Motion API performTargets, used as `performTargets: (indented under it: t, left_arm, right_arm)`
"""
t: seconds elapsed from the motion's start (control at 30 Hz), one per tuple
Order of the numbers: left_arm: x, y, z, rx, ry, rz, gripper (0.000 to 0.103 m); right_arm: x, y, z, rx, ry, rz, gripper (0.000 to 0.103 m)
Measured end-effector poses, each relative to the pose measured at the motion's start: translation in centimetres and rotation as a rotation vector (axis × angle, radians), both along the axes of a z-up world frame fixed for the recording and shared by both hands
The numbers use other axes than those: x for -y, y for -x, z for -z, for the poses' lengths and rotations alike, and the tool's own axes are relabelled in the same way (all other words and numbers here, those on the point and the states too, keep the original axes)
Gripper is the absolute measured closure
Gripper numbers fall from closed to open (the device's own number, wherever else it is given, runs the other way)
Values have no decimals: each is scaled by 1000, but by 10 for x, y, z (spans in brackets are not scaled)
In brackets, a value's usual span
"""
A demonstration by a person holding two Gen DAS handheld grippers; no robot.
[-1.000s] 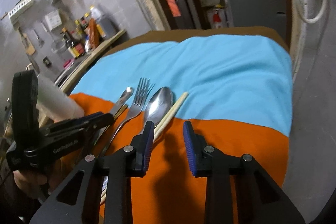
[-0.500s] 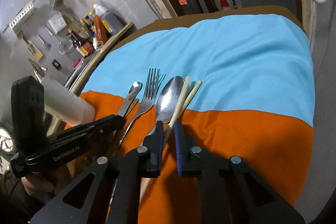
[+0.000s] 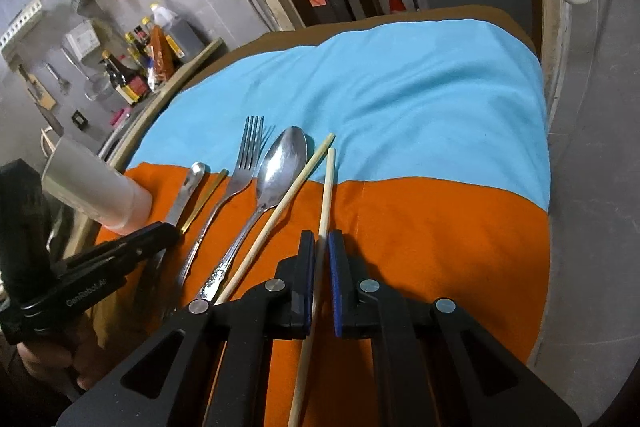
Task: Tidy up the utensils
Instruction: 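Grasp the silver knife with the left tool while the right tool grasps a chopstick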
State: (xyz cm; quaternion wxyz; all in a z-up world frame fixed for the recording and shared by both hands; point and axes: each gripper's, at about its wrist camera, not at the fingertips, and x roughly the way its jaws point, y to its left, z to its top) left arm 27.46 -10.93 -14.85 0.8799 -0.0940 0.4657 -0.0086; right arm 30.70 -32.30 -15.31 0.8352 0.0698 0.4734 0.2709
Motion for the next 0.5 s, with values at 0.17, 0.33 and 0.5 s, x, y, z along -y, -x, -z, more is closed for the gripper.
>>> performTargets:
  t: [0.17,0.33,0.5]
  left_arm:
    - [-3,-10,1,-42,6,16,90]
    - [-7,-25,3,-80,45,24,90]
    - [-8,-29,3,-95,55,33,90]
  right_arm:
    - [-1,1,0,-1,17,2,97]
    - [-3,1,0,-11,32,-1,97]
    - [-6,-4,0,-43,43,9,96]
